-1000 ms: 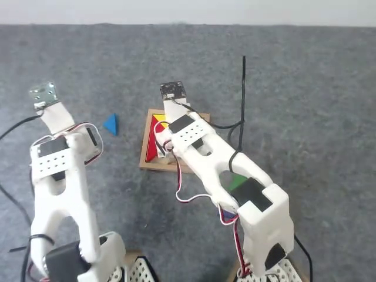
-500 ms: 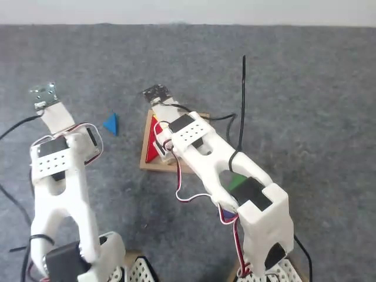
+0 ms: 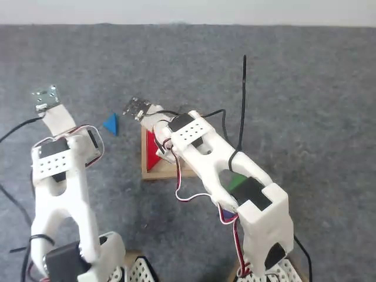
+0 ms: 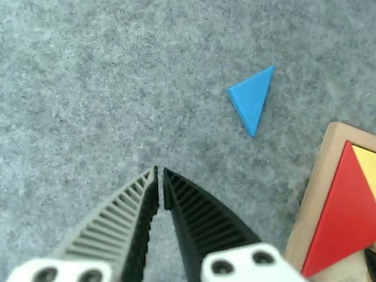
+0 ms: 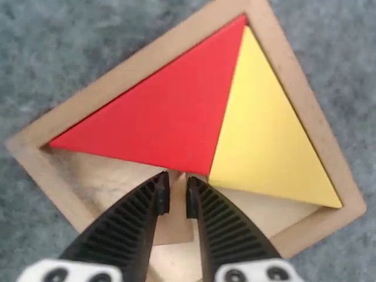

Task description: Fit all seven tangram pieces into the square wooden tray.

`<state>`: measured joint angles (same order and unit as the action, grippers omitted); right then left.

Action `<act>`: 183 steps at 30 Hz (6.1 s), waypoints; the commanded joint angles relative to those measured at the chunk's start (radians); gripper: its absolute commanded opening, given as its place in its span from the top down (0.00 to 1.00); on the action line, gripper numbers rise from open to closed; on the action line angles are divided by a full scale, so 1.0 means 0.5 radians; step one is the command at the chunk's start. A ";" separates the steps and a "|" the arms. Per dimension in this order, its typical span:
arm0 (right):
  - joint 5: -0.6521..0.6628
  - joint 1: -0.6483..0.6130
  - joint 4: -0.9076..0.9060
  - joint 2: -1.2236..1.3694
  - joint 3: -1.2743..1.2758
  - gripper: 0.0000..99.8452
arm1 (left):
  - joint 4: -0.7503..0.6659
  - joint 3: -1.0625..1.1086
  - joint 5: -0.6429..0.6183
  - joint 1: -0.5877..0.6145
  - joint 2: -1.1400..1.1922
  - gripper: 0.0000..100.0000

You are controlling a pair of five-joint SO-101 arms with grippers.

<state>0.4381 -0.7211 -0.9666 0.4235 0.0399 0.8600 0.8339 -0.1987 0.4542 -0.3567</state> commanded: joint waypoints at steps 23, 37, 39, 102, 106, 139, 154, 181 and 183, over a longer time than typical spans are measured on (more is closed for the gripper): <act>-0.126 0.161 -0.195 -0.493 0.083 0.99 | -0.031 -0.020 0.018 0.012 -0.028 0.99; -0.279 0.124 0.057 -0.124 0.160 0.99 | -0.031 -0.014 0.018 0.012 -0.028 0.99; -0.264 0.048 0.072 -0.075 0.147 0.99 | -0.031 -0.014 0.018 0.012 -0.028 0.99; -0.276 -0.100 -0.170 -0.278 0.104 0.99 | -0.037 -0.017 0.012 0.012 -0.012 0.99; -0.282 0.112 -0.397 -0.532 0.117 0.99 | -0.080 -0.005 0.012 0.012 -0.012 0.99; 1.166 0.250 -0.833 -2.515 2.265 0.74 | -0.077 -0.002 0.021 -0.003 -0.009 0.98; 1.092 0.324 -0.278 -2.334 2.572 0.74 | -0.083 -0.002 0.021 0.000 -0.009 0.98; 1.191 0.219 -0.241 -2.331 2.467 0.70 | -0.083 -0.002 0.021 0.003 -0.009 0.98; 1.191 0.219 -0.232 -2.331 2.498 0.70 | -0.083 -0.002 0.021 0.003 -0.009 0.98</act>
<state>1.0226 -0.5907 -1.0925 -0.7319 1.3272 0.8355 0.8401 -0.1987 0.4588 -0.3567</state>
